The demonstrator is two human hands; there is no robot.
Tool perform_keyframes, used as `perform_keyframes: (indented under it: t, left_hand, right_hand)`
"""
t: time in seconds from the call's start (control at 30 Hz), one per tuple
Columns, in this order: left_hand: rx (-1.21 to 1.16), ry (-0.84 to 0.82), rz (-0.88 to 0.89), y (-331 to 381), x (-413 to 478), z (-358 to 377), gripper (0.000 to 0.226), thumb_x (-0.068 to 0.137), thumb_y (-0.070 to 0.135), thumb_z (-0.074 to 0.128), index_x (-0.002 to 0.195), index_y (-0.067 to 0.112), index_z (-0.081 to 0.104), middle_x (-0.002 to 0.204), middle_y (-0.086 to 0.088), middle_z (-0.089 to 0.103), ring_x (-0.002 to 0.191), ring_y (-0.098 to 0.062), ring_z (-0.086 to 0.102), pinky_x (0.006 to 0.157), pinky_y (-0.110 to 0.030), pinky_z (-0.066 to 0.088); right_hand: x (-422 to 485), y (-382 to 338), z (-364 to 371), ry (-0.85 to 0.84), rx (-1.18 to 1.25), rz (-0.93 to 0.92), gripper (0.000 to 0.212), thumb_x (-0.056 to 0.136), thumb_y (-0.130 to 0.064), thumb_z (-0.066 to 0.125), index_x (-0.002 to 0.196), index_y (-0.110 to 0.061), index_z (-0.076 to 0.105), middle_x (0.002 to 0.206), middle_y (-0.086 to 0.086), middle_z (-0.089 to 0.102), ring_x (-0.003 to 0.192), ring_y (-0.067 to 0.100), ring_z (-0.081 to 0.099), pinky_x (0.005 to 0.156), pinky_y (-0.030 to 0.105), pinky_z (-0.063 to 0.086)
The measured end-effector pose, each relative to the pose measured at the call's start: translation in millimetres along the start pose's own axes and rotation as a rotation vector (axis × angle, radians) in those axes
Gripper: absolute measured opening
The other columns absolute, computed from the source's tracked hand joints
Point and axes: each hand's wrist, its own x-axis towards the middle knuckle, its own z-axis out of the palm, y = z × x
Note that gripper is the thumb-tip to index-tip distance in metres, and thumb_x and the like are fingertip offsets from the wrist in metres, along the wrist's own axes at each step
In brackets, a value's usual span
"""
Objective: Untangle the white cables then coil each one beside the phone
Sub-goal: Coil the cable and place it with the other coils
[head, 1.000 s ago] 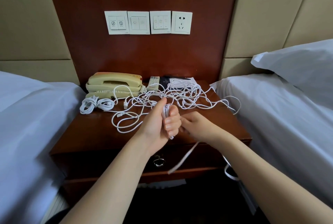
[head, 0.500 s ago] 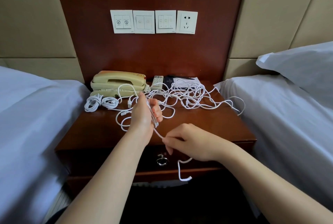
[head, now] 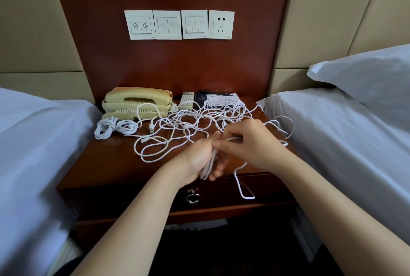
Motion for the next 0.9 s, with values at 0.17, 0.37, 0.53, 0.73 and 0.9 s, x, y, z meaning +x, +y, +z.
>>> perform_keyframes:
  t: [0.17,0.37,0.53,0.73,0.9]
  left_hand:
    - [-0.100,-0.230,-0.064,8.6,-9.6,0.0,0.074,0.094,0.063,0.007,0.055,0.010,0.041,0.043,0.002,0.031,0.035,-0.009,0.028,0.036,-0.018,0.025]
    - [-0.265,-0.280,-0.022,10.9,-17.2,-2.7,0.064,0.095,0.058,0.019,0.051,0.015,0.038,0.040,0.007,0.024,0.032,-0.004,0.022,0.031,-0.016,0.022]
    - [-0.395,-0.228,0.066,13.4,-21.7,-10.8,0.053,0.097,0.041,0.032,0.049,0.018,0.036,0.039,0.009,0.022,0.032,-0.002,0.020,0.031,-0.014,0.021]
    - [-0.627,-0.014,0.126,14.2,-16.5,-18.3,0.053,0.100,0.030,0.028,0.049,0.017,0.033,0.038,0.009,0.021,0.029,-0.003,0.019,0.029,-0.015,0.018]
    - [-0.835,0.111,0.131,14.0,-11.2,-21.6,0.050,0.101,0.032,0.027,0.054,0.017,0.032,0.038,0.009,0.021,0.027,-0.003,0.020,0.026,-0.016,0.019]
  right_hand:
    - [4.8,5.0,-5.7,-0.002,0.144,0.016,0.048,0.078,-0.032,0.074,0.050,-0.020,0.037,0.050,-0.006,0.031,0.051,0.007,0.027,0.049,0.021,0.022]
    - [9.6,16.7,3.7,-0.131,0.379,0.108,0.054,0.077,-0.050,0.058,0.053,-0.006,0.038,0.051,-0.001,0.025,0.049,0.008,0.022,0.045,0.020,0.019]
    - [10.4,22.9,7.9,-0.217,0.568,0.262,0.049,0.084,-0.045,0.051,0.062,-0.003,0.038,0.053,0.001,0.024,0.041,0.008,0.020,0.038,0.017,0.020]
    - [11.2,25.9,13.4,-0.331,0.558,0.374,0.044,0.100,-0.034,0.038,0.062,-0.012,0.039,0.043,-0.010,0.027,0.037,0.005,0.020,0.037,0.014,0.021]
    - [7.9,21.1,25.0,-0.451,0.627,0.424,0.040,0.102,-0.031,0.034,0.068,-0.011,0.044,0.043,-0.010,0.027,0.038,0.004,0.019,0.036,0.014,0.020]
